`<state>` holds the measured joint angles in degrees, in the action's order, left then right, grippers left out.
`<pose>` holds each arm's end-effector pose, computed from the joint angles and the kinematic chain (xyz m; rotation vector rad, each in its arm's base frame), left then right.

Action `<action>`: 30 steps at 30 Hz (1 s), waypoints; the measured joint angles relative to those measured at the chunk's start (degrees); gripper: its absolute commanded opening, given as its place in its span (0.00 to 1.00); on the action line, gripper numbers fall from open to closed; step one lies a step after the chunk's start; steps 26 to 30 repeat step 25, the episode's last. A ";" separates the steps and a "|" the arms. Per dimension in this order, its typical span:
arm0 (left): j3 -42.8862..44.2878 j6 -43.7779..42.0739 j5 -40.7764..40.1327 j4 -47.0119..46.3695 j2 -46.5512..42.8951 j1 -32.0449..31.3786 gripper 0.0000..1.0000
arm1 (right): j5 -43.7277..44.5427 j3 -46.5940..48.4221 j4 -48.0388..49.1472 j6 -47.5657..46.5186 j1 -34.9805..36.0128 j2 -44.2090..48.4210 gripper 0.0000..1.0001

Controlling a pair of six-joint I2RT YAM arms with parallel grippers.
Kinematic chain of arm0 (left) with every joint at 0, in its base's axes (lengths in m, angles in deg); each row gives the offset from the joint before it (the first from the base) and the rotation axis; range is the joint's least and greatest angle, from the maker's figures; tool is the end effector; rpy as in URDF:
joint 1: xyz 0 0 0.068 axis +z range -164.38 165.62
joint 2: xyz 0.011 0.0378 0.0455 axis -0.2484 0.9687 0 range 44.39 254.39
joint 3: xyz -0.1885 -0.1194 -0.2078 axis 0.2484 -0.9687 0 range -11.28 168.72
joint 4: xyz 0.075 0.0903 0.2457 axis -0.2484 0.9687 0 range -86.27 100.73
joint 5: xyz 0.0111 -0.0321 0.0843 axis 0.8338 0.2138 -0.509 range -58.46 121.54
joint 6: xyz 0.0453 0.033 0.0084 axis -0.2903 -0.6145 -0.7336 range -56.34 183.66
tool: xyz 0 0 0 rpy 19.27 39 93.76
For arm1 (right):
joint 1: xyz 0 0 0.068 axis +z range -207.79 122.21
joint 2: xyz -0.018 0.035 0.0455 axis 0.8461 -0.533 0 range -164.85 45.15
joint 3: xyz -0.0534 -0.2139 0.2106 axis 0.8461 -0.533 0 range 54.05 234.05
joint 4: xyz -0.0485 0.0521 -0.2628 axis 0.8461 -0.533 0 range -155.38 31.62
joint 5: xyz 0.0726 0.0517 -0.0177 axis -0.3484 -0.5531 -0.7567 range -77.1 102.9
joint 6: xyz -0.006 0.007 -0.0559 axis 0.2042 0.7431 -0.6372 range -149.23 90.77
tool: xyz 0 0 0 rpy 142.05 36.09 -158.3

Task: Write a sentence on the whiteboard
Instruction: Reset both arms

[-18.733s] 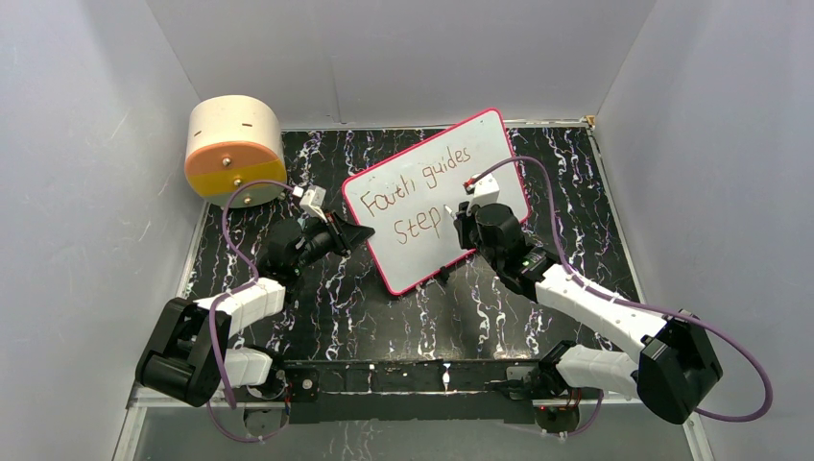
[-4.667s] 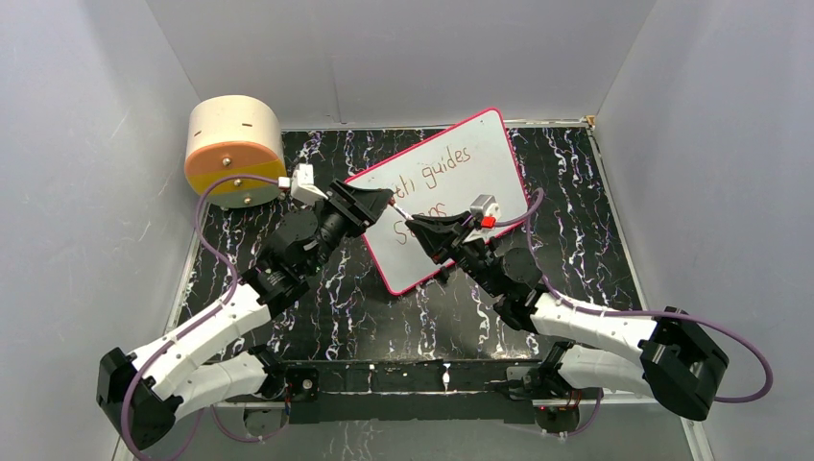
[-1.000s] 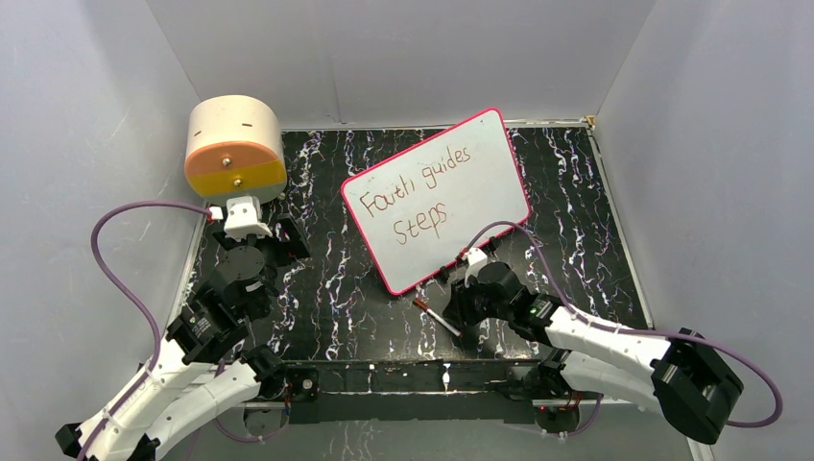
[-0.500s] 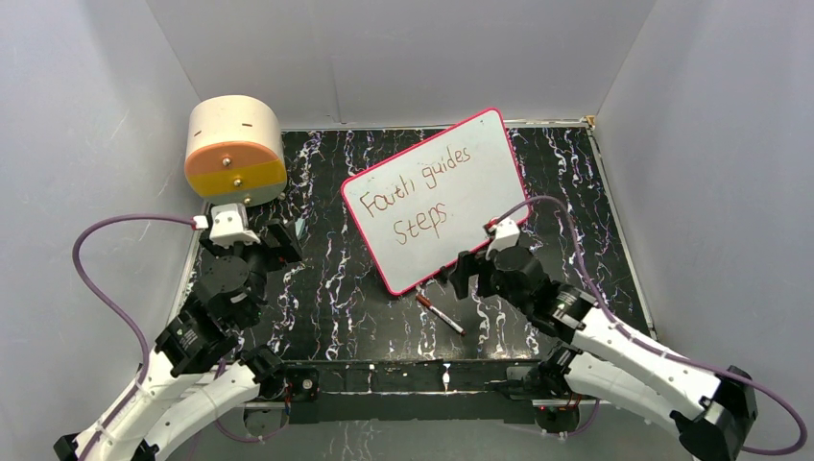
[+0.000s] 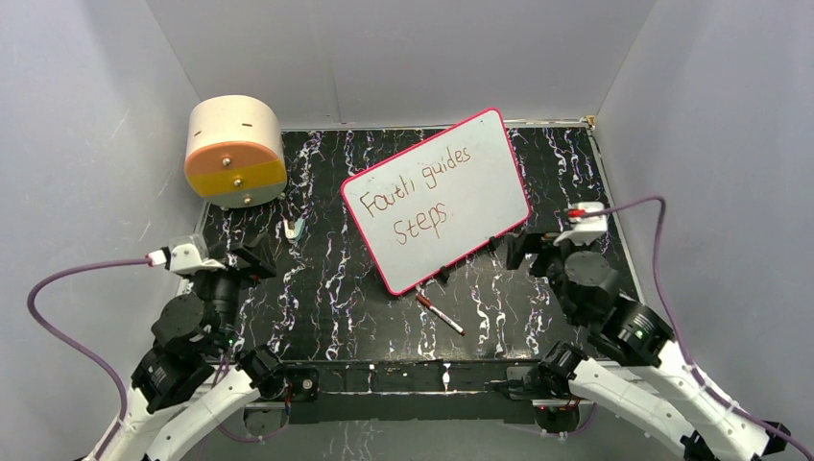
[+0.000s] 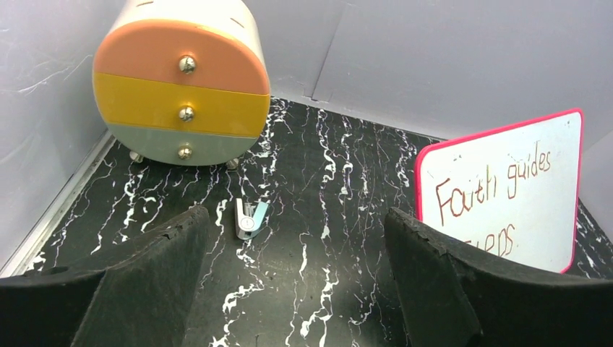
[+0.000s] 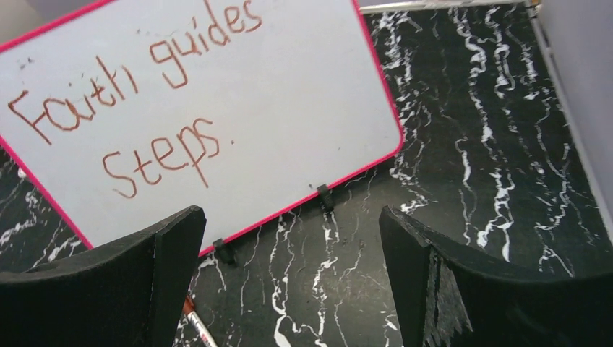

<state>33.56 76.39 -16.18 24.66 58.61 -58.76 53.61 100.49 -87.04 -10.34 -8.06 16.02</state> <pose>0.0358 0.0060 0.3857 -0.2998 1.4303 -0.2304 0.0776 0.0516 0.3713 0.0447 1.7268 0.2568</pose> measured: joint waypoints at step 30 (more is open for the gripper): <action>-6.01 -2.51 -3.39 -4.24 -8.11 4.55 0.88 | 8.57 -7.23 5.29 -5.38 -0.02 16.63 0.99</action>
